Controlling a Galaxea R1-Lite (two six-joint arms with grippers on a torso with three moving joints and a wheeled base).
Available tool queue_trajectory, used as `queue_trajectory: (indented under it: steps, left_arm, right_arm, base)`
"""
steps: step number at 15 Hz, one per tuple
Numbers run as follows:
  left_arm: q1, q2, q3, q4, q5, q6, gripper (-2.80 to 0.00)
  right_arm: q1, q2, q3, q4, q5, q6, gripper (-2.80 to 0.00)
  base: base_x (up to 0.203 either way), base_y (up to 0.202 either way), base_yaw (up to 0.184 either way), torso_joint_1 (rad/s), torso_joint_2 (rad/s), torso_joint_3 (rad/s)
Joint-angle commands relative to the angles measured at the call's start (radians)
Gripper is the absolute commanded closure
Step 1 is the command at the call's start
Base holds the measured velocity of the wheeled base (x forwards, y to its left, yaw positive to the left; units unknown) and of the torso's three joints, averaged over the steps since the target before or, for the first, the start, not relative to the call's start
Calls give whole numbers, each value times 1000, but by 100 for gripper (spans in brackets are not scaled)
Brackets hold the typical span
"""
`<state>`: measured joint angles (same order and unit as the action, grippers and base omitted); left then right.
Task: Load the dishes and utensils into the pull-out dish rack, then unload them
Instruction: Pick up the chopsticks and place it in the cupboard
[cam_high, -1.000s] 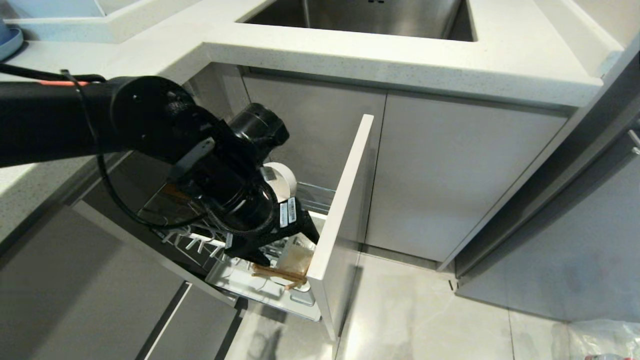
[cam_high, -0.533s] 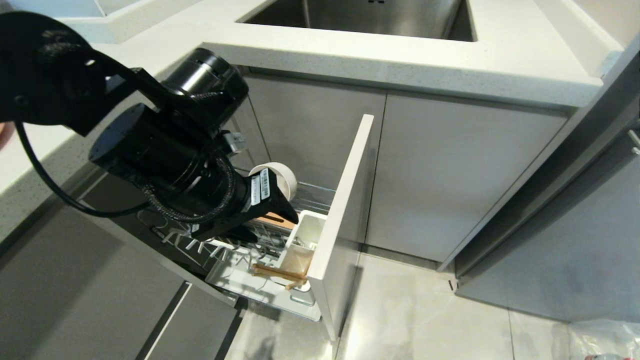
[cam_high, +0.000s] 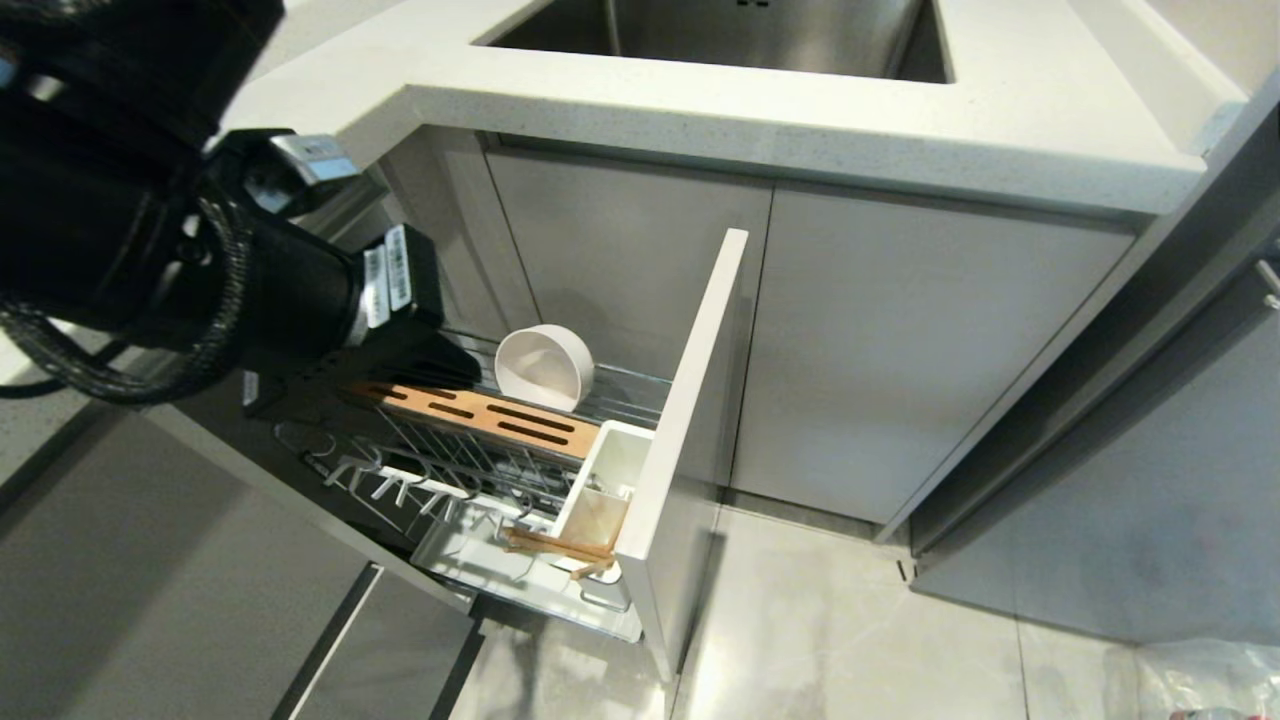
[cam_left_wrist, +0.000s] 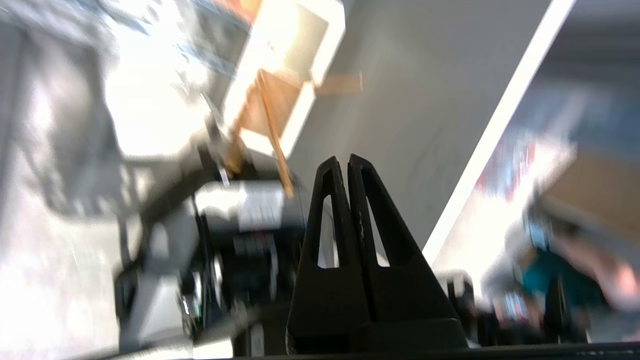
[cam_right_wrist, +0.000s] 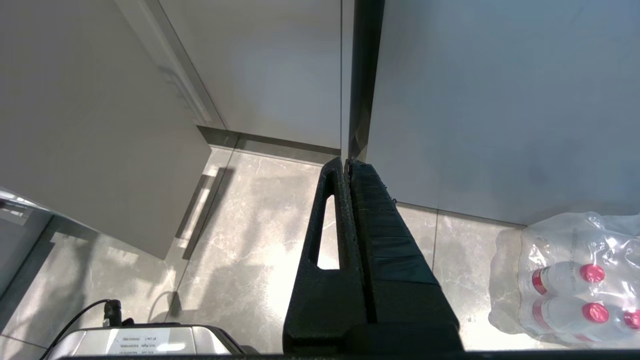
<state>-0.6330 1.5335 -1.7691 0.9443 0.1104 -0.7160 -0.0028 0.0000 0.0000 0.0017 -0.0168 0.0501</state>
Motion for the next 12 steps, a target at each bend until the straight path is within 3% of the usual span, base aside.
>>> queue_trajectory:
  steps: [1,5,8,12]
  left_arm:
    - [0,-76,-9,0,64,1,0]
    - [44,-167,-19,-75,238,52,0]
    - [182,-213,-62,-101,294,101,0]
    - [448,-241,-124,-124,299,147,0]
  right_arm:
    - [0,0,2,0,0,1,0]
    - [0,0,2,0,0,1,0]
    - [0,0,2,0,0,1,0]
    - [0,0,2,0,0,1,0]
  base:
    - [0,0,0,0,0,0]
    - [0,0,0,0,0,0]
    - [0,0,0,0,0,0]
    - [0,0,0,0,0,0]
